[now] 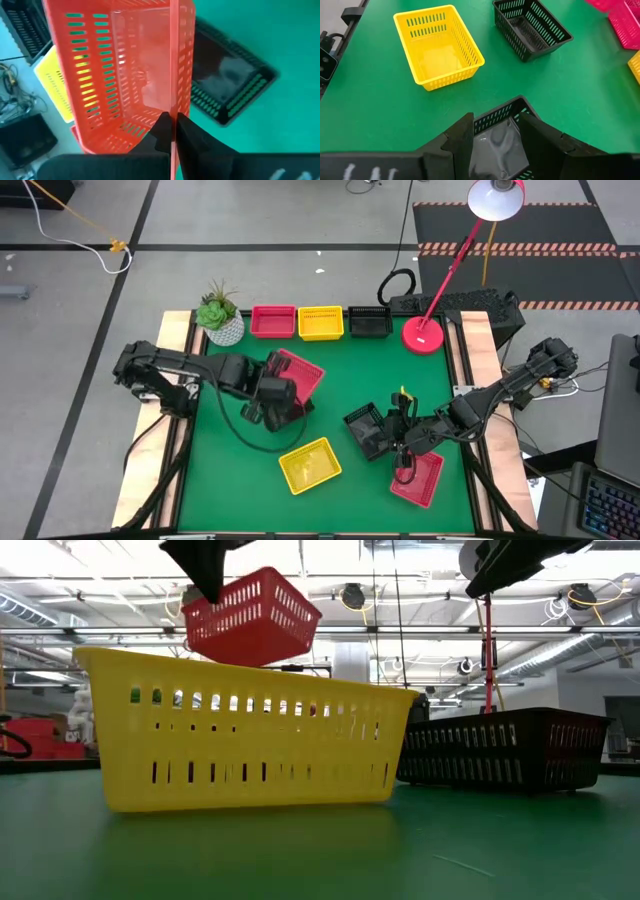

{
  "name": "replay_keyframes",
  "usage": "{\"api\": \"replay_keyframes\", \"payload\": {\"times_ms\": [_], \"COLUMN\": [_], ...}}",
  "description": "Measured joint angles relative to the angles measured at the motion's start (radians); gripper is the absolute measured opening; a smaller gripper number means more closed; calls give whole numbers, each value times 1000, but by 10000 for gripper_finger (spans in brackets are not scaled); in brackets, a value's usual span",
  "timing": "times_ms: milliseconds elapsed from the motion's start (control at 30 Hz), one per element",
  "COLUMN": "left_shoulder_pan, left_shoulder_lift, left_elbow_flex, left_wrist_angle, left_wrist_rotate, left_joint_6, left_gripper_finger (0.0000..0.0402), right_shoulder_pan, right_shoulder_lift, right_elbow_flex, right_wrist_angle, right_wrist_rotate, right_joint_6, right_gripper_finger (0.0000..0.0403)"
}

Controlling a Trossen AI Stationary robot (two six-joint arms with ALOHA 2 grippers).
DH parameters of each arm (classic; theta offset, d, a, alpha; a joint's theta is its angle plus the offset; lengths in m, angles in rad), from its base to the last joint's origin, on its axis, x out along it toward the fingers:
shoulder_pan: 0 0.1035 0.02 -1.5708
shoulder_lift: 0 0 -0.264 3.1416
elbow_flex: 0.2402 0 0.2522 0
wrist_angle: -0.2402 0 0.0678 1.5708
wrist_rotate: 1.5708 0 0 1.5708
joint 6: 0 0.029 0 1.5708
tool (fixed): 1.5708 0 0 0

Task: Stack baskets by color
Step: Stack the bottom left red basket on the top red basket

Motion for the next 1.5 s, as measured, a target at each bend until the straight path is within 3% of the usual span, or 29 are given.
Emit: {"api": "replay_keyframes", "payload": {"times_ms": [333, 700, 1167, 1500], "left_shoulder_pan": [175, 399, 632, 680], "left_shoulder_lift": [0, 0, 1, 1], "left_elbow_flex": [0, 0, 0, 0], "left_wrist_angle": [19, 117, 189, 201], "left_wrist_rotate": [-137, -174, -173, -118], "left_joint_6": [117, 239, 288, 227], "left_gripper_finger": [9, 13, 7, 10], "right_shoulder_pan": [0, 0, 0, 0], "right_shoulder_lift": [0, 0, 0, 0], "right_elbow_flex": [0, 0, 0, 0], "right_wrist_angle": [0, 0, 0, 0], "right_wrist_rotate": [0, 0, 0, 0], "right_joint_6": [-10, -21, -21, -21], "right_gripper_finger": [150, 150, 150, 150]}}
